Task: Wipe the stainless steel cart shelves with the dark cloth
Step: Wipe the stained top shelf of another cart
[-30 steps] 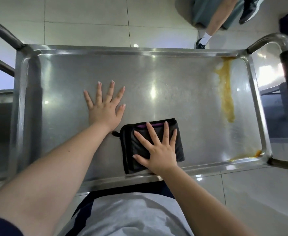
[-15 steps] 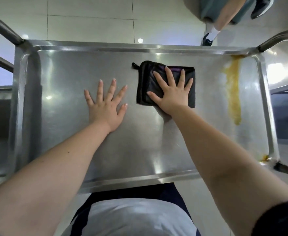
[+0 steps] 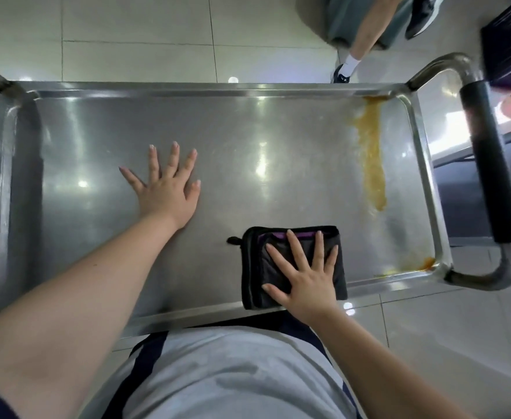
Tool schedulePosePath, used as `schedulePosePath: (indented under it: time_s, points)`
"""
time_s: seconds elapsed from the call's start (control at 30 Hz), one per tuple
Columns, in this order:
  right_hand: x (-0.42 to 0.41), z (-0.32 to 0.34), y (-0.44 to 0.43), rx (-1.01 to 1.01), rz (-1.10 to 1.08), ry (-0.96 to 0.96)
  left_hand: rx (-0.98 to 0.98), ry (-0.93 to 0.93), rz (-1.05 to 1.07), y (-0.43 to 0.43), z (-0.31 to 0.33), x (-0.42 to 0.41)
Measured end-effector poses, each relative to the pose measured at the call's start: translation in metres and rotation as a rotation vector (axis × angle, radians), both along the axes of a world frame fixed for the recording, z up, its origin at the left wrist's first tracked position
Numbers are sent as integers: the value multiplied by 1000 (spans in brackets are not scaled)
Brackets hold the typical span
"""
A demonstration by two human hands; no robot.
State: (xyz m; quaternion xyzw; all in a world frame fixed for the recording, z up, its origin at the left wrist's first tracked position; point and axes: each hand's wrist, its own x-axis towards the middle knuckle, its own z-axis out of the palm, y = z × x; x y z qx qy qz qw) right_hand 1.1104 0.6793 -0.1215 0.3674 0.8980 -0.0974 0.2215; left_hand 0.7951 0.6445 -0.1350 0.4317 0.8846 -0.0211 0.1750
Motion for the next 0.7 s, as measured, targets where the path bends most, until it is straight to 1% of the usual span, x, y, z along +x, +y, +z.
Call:
schedulePosePath:
  time_s: [0.1, 0.2, 0.27, 0.37, 0.43, 0.47, 0.6, 0.7]
  points:
    - [4, 2, 3, -38, -1, 13, 24, -15, -76, 38, 1, 40]
    - [7, 2, 10, -57, 0, 41, 22, -32, -64, 73, -3, 66]
    - [10, 0, 16, -78, -7, 29, 18, -4, -34, 77, -10, 69]
    - [14, 0, 39, -58, -24, 33, 30, 28, -35, 71, -16, 70]
    - [7, 1, 76, -79, -55, -16, 34, 24, -31, 71, -17, 72]
    - [-3, 1, 99, -52, -67, -25, 36, 28, -27, 71, -17, 72]
    - [-81, -7, 205, 41, -69, 60, 21, 46, -12, 76, -19, 72]
    - [-127, -13, 251, 68, -41, 87, 16, 45, 1, 78, -19, 72]
